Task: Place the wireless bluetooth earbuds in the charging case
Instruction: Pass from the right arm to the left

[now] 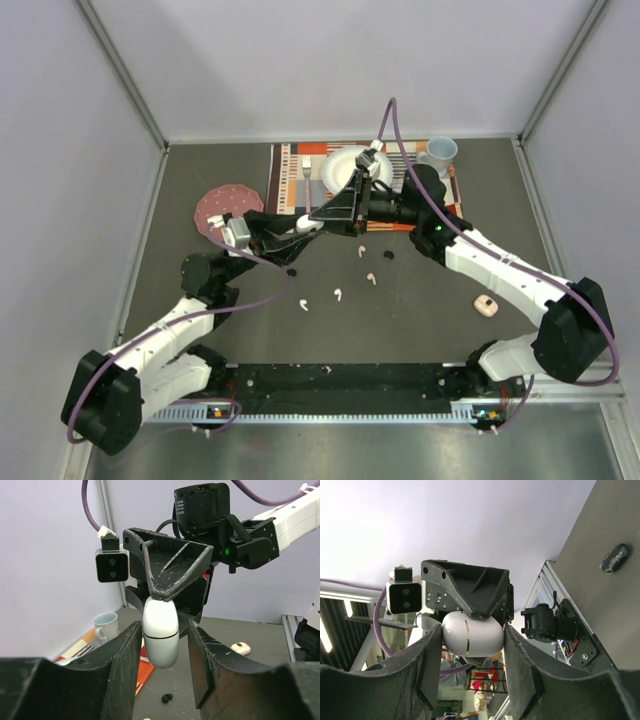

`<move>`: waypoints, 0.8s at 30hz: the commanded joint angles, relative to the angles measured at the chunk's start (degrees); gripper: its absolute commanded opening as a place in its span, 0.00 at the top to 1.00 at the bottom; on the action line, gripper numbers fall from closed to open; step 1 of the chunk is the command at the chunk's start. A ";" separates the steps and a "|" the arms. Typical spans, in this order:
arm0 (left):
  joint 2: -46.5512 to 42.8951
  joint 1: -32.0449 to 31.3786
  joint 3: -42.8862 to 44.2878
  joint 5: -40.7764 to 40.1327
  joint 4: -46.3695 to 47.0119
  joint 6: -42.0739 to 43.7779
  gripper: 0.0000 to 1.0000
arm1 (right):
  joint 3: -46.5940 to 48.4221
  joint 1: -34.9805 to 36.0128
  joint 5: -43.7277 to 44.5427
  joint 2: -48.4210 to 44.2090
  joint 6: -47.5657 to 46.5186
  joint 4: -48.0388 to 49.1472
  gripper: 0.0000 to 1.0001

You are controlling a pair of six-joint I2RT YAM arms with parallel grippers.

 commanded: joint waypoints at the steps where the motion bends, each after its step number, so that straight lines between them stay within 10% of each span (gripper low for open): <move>1: 0.75 -0.35 0.10 -0.56 3.02 -0.30 0.54 | -0.04 0.28 -0.46 -0.43 0.96 3.84 0.76; 10: 2.06 -0.62 1.15 -0.91 3.46 -0.03 0.69 | -0.30 0.28 -1.07 -0.08 1.57 4.63 0.76; 24: 2.15 -0.88 1.77 -1.26 3.38 -0.30 0.60 | -0.83 0.28 -0.90 -0.17 1.58 5.07 0.76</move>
